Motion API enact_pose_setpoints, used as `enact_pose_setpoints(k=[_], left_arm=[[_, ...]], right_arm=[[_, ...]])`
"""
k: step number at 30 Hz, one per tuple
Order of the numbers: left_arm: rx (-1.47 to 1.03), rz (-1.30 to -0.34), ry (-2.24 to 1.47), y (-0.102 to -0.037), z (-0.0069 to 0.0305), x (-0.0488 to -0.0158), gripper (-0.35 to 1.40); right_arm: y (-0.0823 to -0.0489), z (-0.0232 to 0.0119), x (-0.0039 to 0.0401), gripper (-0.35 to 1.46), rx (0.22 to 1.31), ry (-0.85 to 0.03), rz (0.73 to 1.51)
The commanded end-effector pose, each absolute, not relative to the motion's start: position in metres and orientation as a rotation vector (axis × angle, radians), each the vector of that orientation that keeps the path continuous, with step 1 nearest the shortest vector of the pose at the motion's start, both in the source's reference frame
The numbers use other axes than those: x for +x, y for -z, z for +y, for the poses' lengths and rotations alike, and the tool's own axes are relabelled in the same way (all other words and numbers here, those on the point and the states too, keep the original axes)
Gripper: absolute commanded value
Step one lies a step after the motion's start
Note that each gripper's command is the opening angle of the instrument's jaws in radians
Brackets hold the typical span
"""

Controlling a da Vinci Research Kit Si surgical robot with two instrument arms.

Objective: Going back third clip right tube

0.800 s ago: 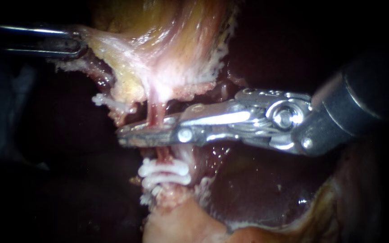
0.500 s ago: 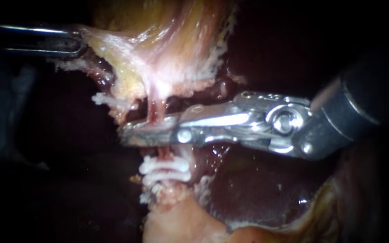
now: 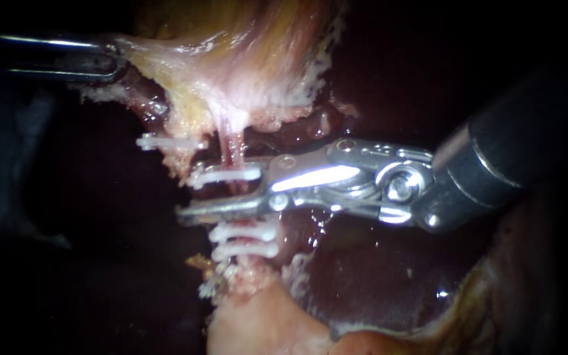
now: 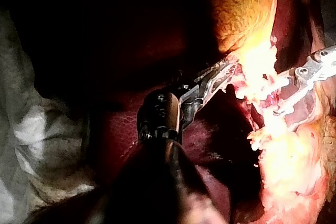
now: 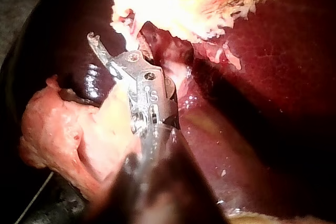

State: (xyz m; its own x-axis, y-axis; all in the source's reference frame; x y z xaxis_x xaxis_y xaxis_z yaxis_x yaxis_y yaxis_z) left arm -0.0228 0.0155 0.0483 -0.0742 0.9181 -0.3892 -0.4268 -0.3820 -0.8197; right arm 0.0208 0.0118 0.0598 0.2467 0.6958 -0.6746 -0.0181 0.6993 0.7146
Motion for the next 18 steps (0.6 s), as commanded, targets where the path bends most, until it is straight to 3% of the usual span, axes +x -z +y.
enact_pose_setpoints(k=[1, 18], left_arm=[[-1.144, -0.632, -1.663, -0.0483, 0.0155, -0.0228, -0.35], [-1.144, -0.632, -1.664, -0.0483, 0.0154, -0.0228, -0.35]], right_arm=[[-0.0600, 0.0119, 0.0206, 0.48, 0.651, -0.526, 1.240], [-0.0608, 0.0123, 0.0186, 0.47, 0.557, -0.455, 1.231]])
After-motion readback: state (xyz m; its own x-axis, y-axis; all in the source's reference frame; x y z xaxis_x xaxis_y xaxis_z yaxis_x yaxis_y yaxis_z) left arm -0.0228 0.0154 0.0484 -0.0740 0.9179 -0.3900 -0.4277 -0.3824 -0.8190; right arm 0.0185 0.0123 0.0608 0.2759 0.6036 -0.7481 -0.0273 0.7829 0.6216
